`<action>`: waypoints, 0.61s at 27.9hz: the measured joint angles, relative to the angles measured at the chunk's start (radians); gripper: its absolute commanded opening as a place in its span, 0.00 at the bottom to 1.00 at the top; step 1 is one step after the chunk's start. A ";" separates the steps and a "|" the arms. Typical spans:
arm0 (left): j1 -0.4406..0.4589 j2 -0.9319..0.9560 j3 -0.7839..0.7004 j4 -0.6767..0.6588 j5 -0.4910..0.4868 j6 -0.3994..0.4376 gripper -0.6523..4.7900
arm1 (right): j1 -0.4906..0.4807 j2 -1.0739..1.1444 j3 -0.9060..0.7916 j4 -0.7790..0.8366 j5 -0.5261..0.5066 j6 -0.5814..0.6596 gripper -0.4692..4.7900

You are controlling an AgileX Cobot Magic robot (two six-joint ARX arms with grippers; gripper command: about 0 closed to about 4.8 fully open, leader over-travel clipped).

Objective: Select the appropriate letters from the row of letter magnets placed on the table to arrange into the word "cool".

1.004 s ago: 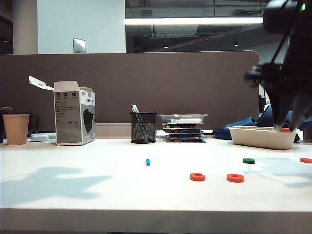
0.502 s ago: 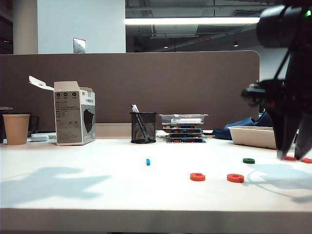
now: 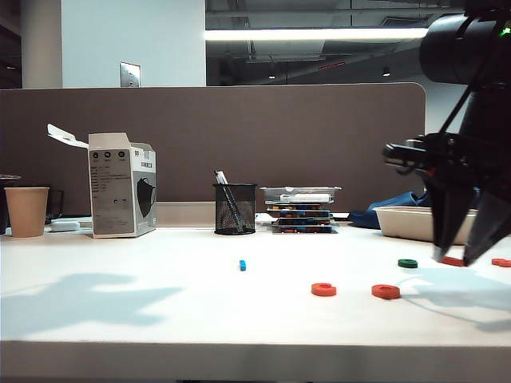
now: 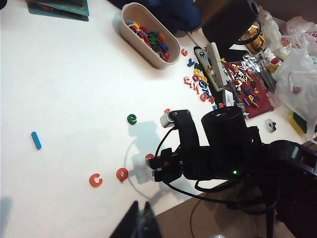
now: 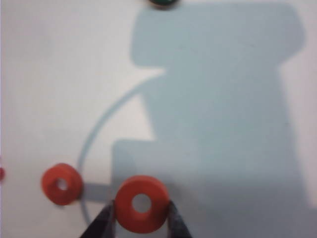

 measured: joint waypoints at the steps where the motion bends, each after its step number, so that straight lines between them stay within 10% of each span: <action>1: 0.000 0.000 0.000 0.000 0.000 0.000 0.11 | 0.000 0.000 0.000 0.008 -0.013 0.000 0.29; 17: 0.000 0.000 0.000 0.000 0.000 0.000 0.11 | 0.000 0.000 0.000 0.006 -0.020 -0.002 0.29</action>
